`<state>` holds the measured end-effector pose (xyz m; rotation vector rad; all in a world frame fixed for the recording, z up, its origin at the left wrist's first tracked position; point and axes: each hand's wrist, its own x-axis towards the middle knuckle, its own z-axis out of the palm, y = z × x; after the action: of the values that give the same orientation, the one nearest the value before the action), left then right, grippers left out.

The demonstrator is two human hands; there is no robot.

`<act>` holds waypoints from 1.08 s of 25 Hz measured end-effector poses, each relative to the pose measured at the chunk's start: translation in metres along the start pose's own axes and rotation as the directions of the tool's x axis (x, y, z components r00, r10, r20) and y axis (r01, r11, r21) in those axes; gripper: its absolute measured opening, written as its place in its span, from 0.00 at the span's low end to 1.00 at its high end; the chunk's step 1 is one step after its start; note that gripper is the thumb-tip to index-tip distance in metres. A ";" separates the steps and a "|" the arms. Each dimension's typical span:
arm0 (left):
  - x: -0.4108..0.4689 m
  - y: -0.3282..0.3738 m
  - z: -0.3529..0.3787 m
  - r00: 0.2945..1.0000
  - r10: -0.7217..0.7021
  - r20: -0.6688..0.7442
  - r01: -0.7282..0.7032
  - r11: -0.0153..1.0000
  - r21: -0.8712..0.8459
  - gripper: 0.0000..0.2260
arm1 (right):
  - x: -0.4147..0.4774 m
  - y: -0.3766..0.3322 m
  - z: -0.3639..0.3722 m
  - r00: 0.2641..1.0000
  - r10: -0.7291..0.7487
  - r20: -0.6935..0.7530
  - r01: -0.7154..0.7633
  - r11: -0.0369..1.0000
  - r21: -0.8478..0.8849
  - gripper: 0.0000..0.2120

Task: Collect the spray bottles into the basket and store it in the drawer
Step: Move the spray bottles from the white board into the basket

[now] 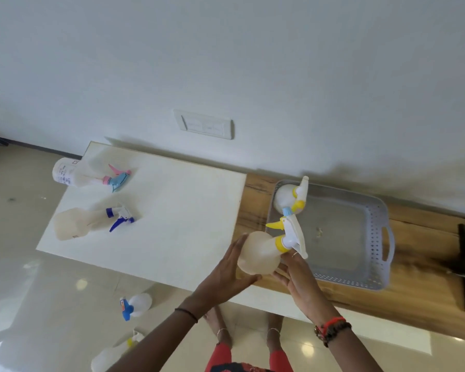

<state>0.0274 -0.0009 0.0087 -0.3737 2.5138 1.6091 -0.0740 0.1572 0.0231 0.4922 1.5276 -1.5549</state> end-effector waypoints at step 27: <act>0.144 0.035 0.189 0.974 -0.220 -0.047 0.225 0.963 0.151 0.42 | 0.108 -0.057 -0.169 0.990 -0.109 -0.084 0.071 0.927 -0.368 0.20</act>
<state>-0.1243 0.1648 -0.0753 -0.6393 2.4921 1.3258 -0.2266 0.2751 -0.0559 0.2951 1.8921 -1.2848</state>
